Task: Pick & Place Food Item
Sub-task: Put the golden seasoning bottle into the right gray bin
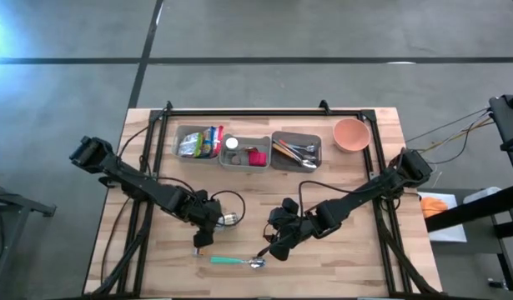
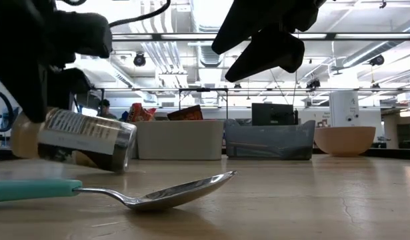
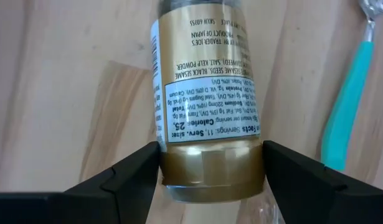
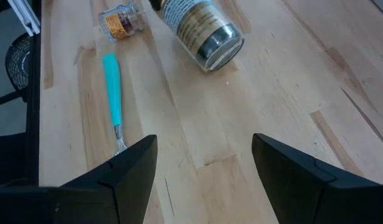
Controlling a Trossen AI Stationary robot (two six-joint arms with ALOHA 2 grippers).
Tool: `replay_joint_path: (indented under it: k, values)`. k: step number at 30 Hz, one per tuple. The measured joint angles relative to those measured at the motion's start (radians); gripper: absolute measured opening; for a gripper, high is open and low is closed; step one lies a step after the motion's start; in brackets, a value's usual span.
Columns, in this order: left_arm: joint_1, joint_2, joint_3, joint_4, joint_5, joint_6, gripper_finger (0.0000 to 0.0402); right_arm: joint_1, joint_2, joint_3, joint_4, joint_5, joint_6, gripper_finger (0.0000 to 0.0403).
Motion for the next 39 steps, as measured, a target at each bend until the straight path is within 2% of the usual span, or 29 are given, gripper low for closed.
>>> replay_joint_path:
  k: [5, 10, 19, 27, 31, 36, 39]
  values:
    - [0.0, -0.002, 0.051, -0.033, -0.008, -0.02, 0.0276, 0.0, 0.0, 0.0, 0.0, 0.0, 0.0, 0.026]
    - [0.0, -0.002, 0.053, -0.041, -0.013, -0.001, 0.0276, 0.0, 0.0, 0.0, 0.0, 0.0, -0.009, 0.026]
    - [0.0, 0.005, -0.038, 0.015, -0.019, -0.005, 0.0276, 0.0, 0.0, 0.0, 0.027, 0.0, -0.034, 0.026]
    - [-0.001, 0.003, -0.063, 0.057, -0.02, -0.008, 0.0276, 0.0, 0.001, 0.0, 0.086, 0.001, -0.102, 0.026]
    - [-0.001, 0.002, -0.063, 0.06, -0.014, -0.013, 0.0276, 0.0, 0.051, 0.0, 0.167, 0.002, -0.253, 0.026]
    - [-0.001, 0.002, -0.063, 0.067, 0.005, -0.016, 0.0276, 0.0, 0.153, 0.023, 0.274, -0.001, -0.6, 0.026]
    - [-0.001, 0.002, -0.063, 0.076, 0.018, -0.017, 0.0276, -0.003, 0.211, 0.068, 0.279, 0.046, -0.784, 0.026]
